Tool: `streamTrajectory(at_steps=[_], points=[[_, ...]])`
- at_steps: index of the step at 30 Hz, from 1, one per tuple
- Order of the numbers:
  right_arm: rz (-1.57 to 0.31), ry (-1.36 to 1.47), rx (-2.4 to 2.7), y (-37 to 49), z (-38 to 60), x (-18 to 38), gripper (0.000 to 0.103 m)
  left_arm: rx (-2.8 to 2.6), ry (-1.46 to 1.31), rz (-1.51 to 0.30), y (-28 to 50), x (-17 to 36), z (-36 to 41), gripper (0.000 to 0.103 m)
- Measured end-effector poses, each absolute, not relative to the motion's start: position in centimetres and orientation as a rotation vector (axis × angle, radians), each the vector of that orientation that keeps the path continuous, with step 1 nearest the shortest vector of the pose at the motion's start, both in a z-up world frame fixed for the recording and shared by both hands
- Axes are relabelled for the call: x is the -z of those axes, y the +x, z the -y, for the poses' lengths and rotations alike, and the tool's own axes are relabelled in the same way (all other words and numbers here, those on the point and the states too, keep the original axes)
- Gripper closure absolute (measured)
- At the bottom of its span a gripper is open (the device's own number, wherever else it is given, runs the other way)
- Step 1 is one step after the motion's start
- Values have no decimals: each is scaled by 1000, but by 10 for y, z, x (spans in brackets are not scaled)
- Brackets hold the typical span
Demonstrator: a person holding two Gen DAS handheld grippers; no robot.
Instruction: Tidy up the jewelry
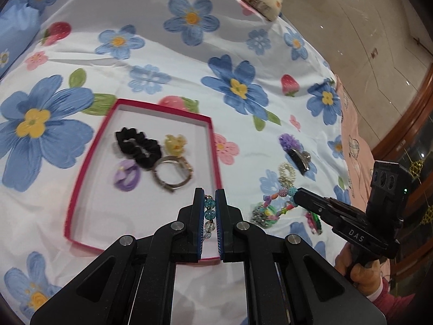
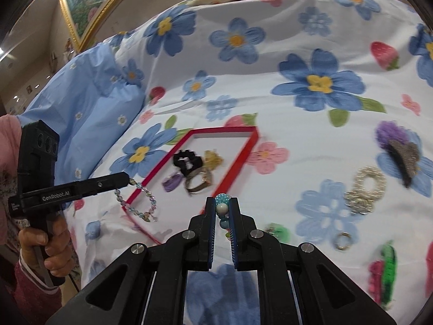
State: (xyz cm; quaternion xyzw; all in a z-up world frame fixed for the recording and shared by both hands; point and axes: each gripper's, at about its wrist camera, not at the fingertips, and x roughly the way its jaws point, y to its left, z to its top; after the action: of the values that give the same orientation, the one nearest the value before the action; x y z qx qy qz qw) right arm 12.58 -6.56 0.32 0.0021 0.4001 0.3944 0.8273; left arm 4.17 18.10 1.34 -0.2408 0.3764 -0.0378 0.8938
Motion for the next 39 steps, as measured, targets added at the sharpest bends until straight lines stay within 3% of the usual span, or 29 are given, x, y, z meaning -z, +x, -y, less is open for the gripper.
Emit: streamTrajectory(at_steps=[19, 39], points=[[-963, -59, -984, 126, -45, 41, 94, 26, -593, -838, 59, 38, -235, 96], [-1062, -209, -892, 154, -70, 86, 94, -103, -513, -944, 81, 85, -253, 96]])
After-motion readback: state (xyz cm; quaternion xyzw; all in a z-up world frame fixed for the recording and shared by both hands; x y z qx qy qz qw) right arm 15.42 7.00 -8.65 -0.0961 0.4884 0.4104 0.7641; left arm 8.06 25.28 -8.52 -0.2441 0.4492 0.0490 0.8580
